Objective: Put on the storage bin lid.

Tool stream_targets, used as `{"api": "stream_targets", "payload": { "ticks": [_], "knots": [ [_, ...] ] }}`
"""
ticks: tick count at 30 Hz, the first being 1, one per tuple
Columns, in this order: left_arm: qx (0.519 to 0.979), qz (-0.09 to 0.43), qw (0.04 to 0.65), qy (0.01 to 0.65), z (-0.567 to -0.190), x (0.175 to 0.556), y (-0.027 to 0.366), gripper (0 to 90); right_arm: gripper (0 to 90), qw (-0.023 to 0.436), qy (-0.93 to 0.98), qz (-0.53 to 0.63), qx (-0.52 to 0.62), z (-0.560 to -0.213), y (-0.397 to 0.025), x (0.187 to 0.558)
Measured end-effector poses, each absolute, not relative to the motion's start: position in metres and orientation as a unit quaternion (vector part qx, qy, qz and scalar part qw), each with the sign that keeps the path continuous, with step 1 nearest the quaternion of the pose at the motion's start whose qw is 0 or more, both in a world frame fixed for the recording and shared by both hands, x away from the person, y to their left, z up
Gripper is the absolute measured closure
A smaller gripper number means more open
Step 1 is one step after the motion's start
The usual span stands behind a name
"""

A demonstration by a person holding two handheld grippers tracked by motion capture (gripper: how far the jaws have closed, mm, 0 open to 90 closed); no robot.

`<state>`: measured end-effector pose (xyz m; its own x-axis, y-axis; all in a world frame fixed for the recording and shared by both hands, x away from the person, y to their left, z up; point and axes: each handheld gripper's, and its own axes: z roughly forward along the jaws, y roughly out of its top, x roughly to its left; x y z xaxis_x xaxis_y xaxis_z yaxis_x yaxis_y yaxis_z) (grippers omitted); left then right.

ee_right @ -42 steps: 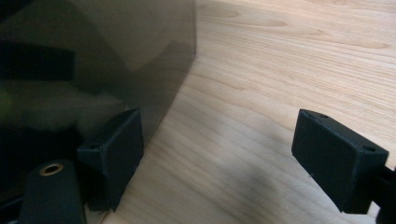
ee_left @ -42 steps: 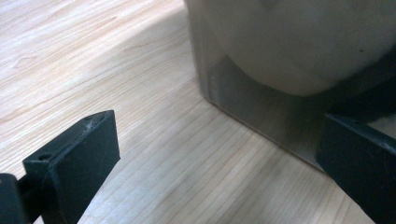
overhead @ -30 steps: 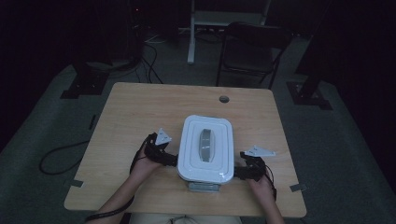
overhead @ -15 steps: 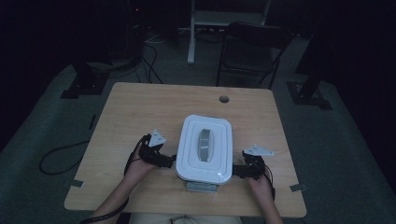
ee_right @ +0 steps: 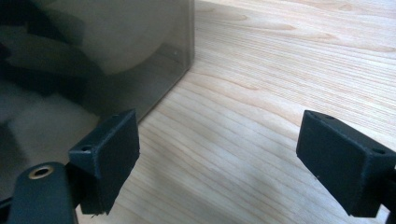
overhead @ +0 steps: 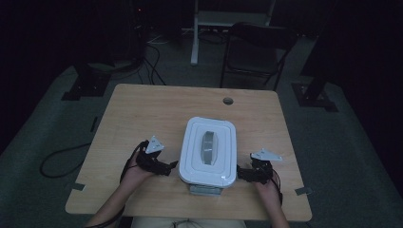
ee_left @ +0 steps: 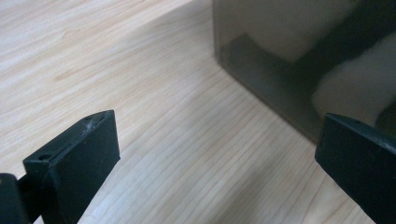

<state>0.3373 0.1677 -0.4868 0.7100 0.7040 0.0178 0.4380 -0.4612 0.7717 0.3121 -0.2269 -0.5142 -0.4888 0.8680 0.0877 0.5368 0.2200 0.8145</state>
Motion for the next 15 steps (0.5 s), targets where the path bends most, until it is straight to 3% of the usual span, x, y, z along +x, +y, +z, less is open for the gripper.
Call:
{"api": "stream_targets", "payload": {
  "ticks": [15],
  "knots": [
    [0.83, 0.165, 0.379, 0.374, -0.496, 0.333, 0.2, 0.6, 12.9, 0.221, 0.736, 0.408, 0.493, -0.516, -0.246, 0.303]
  ]
}}
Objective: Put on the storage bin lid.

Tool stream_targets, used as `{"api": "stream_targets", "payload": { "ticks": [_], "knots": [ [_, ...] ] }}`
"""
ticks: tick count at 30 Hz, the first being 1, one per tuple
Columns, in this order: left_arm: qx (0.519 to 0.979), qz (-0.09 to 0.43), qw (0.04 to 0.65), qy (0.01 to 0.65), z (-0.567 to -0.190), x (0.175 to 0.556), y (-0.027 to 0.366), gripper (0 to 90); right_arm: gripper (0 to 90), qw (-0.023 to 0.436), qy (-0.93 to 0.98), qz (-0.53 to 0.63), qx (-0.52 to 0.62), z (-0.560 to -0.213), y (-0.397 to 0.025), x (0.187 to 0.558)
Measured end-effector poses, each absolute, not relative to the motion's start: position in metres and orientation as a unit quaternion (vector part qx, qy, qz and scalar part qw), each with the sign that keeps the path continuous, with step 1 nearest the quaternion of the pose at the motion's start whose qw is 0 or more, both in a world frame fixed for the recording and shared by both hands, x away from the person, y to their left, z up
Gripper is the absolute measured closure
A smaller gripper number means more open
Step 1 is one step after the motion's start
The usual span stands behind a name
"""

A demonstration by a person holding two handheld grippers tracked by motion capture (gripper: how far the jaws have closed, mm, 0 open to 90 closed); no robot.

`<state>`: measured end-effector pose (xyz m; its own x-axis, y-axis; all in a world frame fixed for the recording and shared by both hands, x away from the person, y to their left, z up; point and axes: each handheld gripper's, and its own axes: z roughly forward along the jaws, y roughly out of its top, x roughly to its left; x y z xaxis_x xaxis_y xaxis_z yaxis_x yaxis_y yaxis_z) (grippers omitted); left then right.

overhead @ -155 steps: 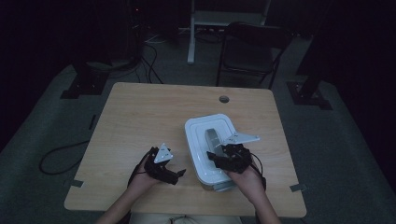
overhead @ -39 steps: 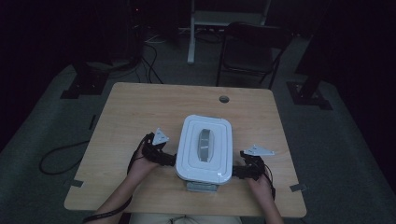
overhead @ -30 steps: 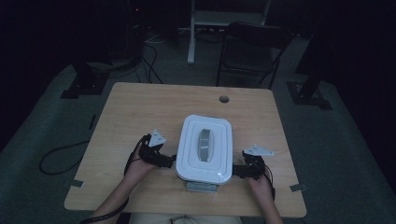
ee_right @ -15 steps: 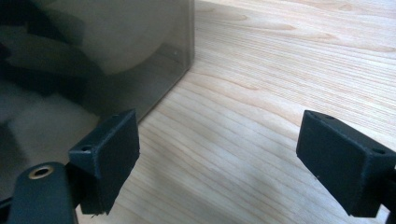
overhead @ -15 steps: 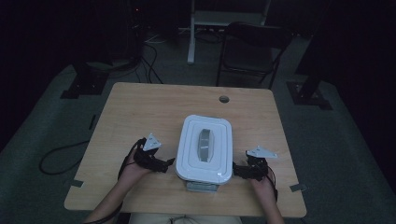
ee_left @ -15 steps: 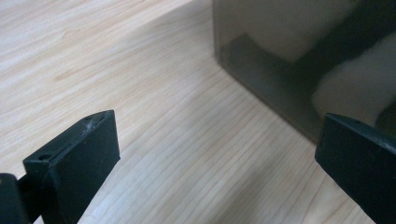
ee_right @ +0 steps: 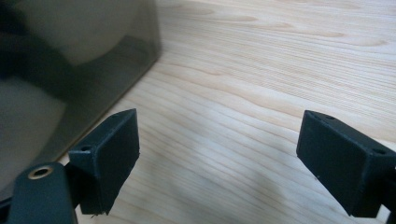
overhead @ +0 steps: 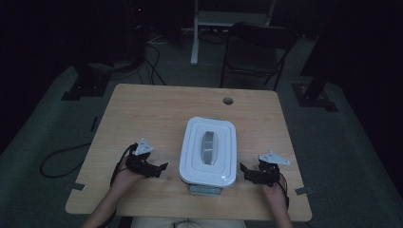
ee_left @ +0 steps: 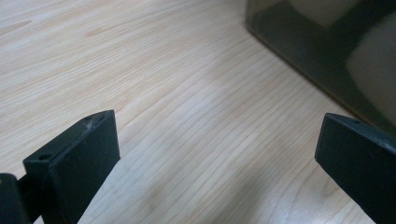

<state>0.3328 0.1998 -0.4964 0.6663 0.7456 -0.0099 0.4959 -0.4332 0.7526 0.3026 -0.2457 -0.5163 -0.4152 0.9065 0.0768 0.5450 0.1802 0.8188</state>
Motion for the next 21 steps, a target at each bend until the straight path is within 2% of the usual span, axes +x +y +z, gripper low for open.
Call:
{"api": "stream_targets", "payload": {
  "ticks": [21],
  "knots": [
    [0.787, 0.2, 0.369, 0.451, -0.503, 0.324, 0.26, 0.6, 12.9, 0.288, 0.679, 0.376, 0.561, -0.518, -0.284, 0.296]
  ]
}}
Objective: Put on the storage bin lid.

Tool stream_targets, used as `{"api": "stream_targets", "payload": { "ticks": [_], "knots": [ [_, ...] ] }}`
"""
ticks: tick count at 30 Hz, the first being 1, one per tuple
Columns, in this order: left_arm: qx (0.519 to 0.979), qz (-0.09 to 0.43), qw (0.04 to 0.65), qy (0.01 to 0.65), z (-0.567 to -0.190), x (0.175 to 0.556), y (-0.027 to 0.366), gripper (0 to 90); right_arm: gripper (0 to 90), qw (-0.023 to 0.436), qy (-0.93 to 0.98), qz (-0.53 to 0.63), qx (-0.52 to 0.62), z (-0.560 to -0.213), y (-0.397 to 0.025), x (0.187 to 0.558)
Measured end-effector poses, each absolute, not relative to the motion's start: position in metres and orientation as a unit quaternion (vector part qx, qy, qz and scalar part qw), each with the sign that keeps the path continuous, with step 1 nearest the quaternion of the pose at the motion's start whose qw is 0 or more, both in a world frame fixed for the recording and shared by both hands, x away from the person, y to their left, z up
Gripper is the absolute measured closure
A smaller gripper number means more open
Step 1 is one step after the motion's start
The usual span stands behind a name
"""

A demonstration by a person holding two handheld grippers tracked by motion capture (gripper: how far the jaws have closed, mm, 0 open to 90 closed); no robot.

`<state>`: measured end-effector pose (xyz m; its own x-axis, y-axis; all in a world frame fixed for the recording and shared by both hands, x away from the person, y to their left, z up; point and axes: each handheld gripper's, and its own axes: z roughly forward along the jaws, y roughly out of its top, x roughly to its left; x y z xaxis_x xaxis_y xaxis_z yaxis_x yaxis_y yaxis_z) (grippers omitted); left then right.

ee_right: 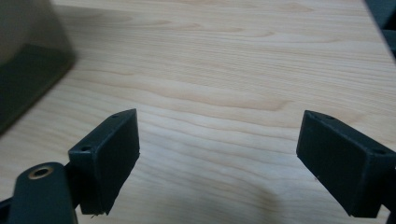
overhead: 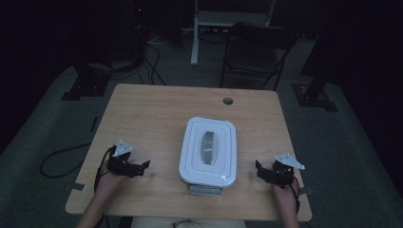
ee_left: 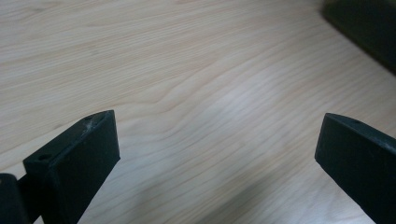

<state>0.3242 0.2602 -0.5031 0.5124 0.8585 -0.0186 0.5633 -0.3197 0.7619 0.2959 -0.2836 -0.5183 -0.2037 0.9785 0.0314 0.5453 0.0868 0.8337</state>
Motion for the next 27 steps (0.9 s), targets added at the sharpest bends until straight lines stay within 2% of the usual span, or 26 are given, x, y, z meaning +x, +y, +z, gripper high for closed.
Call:
{"api": "stream_targets", "payload": {
  "ticks": [7, 19, 22, 25, 27],
  "knots": [
    [0.772, 0.209, 0.359, 0.481, -0.508, 0.318, 0.282, 0.6, 12.9, 0.303, 0.672, 0.343, 0.582, -0.524, -0.288, 0.298],
    [0.735, 0.25, 0.333, 0.535, -0.507, 0.308, 0.311, 0.6, 13.0, 0.284, 0.665, 0.347, 0.598, -0.523, -0.292, 0.297],
    [0.73, 0.252, 0.33, 0.543, -0.508, 0.308, 0.315, 0.6, 13.0, 0.304, 0.657, 0.328, 0.606, -0.522, -0.293, 0.295],
    [0.73, 0.252, 0.325, 0.546, -0.508, 0.309, 0.316, 0.6, 13.1, 0.272, 0.643, 0.349, 0.625, -0.523, -0.302, 0.295],
    [0.73, 0.252, 0.319, 0.549, -0.509, 0.31, 0.316, 0.6, 13.2, 0.267, 0.642, 0.339, 0.634, -0.525, -0.306, 0.296]
  ]
}}
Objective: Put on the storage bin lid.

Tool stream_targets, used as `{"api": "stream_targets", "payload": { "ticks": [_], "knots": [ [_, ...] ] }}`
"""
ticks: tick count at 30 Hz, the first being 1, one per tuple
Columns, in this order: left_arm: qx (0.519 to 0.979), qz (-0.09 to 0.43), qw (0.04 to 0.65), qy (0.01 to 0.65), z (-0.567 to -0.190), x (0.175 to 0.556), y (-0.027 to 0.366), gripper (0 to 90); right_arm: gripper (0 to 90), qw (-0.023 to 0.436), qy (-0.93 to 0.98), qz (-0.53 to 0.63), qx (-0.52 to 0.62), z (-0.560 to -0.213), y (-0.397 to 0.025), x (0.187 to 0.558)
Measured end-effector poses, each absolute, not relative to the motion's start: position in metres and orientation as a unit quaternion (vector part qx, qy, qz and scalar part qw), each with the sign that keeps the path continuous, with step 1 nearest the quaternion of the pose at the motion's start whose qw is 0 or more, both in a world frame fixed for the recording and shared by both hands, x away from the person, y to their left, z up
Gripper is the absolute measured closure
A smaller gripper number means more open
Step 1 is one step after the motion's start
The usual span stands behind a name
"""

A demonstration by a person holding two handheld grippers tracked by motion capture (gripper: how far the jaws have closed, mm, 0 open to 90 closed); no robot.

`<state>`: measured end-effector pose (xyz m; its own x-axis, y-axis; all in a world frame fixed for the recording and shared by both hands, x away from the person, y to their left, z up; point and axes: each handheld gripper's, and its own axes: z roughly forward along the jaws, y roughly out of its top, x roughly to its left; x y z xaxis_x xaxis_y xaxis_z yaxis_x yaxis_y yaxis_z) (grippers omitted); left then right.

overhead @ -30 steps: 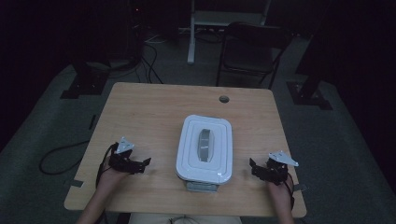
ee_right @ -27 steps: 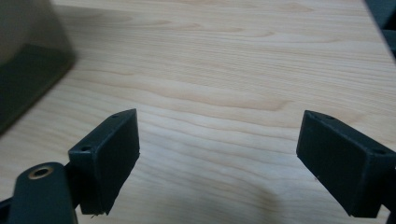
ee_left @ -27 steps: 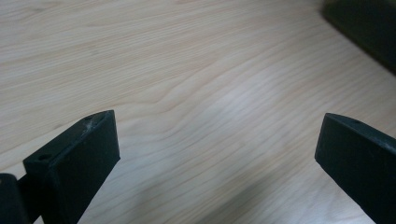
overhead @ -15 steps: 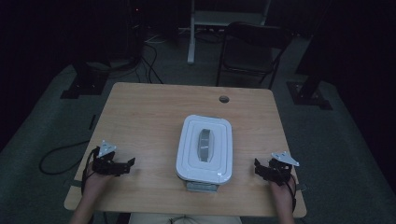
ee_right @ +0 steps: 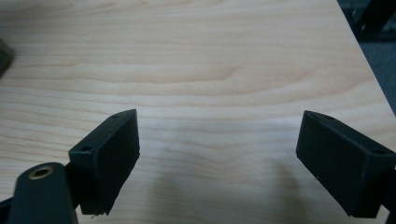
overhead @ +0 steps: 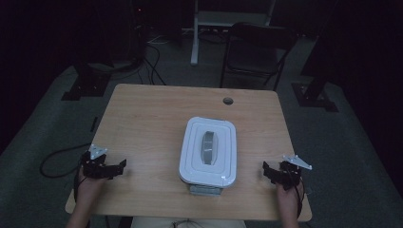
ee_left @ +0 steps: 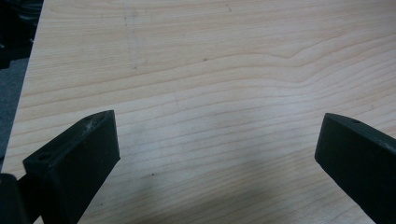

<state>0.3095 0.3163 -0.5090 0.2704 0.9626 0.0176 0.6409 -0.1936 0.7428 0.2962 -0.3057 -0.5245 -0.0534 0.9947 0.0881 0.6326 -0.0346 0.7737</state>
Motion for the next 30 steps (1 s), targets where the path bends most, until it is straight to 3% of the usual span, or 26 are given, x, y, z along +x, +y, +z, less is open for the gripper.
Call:
{"api": "stream_targets", "payload": {
  "ticks": [9, 30],
  "knots": [
    [0.732, 0.249, 0.302, 0.557, -0.515, 0.313, 0.318, 0.6, 13.5, 0.272, 0.655, 0.286, 0.644, -0.528, -0.302, 0.301],
    [0.73, 0.232, 0.286, 0.576, -0.524, 0.32, 0.321, 0.5, 13.1, 0.27, 0.657, 0.287, 0.643, -0.529, -0.302, 0.301]
  ]
}}
